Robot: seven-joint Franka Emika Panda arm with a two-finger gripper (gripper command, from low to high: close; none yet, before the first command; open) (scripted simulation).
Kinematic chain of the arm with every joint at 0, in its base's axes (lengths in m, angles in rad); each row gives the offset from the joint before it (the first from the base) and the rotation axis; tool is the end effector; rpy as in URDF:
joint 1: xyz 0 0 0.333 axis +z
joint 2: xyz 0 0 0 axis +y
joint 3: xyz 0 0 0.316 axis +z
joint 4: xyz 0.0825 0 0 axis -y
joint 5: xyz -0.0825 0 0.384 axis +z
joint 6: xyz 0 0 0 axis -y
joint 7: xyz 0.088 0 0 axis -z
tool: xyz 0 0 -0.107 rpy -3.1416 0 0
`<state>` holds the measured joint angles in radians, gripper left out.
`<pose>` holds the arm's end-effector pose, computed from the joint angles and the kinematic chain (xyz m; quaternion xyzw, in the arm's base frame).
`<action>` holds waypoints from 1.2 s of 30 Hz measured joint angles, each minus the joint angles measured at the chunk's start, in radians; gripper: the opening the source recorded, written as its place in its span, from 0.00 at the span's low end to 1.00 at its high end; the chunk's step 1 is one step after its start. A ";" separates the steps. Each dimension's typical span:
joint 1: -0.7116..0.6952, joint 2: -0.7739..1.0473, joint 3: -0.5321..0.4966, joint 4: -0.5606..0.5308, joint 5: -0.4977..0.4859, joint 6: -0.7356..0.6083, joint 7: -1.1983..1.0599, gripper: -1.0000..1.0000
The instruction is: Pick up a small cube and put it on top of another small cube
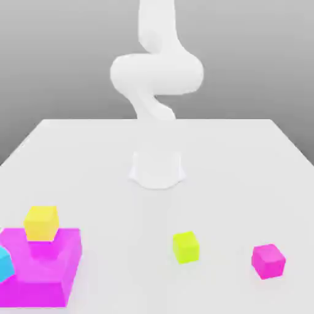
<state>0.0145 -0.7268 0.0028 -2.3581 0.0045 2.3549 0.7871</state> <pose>0.3767 0.0069 0.6612 -0.8665 0.3520 -0.3253 0.1395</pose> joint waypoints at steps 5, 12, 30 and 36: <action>0.033 0.177 0.009 -0.134 0.009 0.131 -0.029 0.50; 0.077 0.427 0.029 -0.320 0.018 0.315 -0.066 0.50; 0.156 0.993 0.005 -0.479 -0.049 0.749 -0.053 0.00; 0.148 0.941 0.014 -0.489 -0.049 0.707 -0.053 0.00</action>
<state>0.1628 0.2147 0.0165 -2.8470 -0.0446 3.0615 0.7341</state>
